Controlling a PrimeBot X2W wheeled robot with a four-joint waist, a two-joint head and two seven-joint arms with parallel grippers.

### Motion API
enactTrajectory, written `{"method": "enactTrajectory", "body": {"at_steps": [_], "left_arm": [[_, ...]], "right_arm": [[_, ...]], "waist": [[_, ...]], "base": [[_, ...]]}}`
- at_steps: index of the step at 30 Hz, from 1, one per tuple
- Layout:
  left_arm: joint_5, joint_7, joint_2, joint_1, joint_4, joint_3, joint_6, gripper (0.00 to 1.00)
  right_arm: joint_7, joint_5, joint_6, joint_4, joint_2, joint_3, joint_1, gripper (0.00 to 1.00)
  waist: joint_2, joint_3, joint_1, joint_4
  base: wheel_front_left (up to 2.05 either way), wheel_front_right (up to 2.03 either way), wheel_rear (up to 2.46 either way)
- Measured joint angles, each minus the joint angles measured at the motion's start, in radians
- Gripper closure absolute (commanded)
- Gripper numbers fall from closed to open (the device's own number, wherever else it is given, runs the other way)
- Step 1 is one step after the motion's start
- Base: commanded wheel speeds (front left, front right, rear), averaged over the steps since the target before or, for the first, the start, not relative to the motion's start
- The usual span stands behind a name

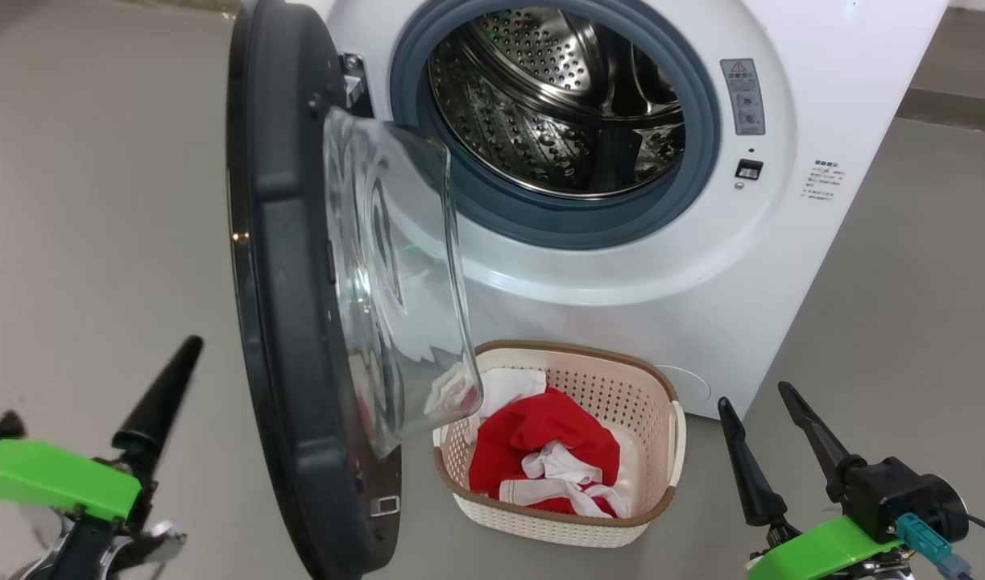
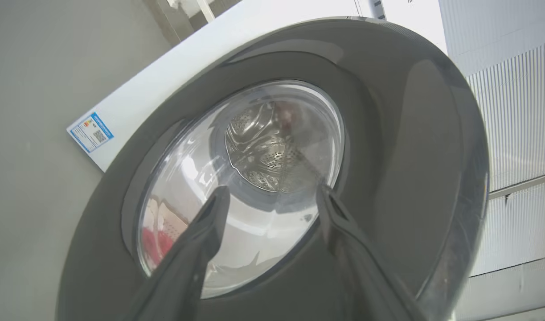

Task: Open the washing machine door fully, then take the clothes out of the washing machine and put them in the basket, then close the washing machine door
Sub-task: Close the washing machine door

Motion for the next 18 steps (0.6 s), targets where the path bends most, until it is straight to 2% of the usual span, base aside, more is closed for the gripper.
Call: {"method": "enactTrajectory", "body": {"at_steps": [5, 9, 18], "left_arm": [[0.268, -0.179, 0.076, 0.011, 0.009, -0.062, -0.095, 0.0], [0.404, -0.298, 0.091, 0.034, 0.011, -0.111, -0.148, 0.0], [0.63, -0.497, 0.124, 0.116, -0.027, -0.18, -0.172, 0.0]], "right_arm": [[0.0, 0.0, 0.0, -0.001, 0.0, -0.001, 0.0, 0.0], [0.0, 0.0, 0.0, -0.002, 0.0, -0.001, 0.0, 0.0], [0.0, 0.0, 0.0, -0.006, 0.0, 0.001, -0.001, 0.0]], "waist": [[0.0, 0.011, 0.0, 0.005], [0.0, 0.018, 0.0, 0.01], [0.0, 0.027, 0.0, 0.005]], "base": [[0.0, 0.0, 0.0], [0.0, 0.0, 0.0], [0.0, 0.0, 0.0]]}}
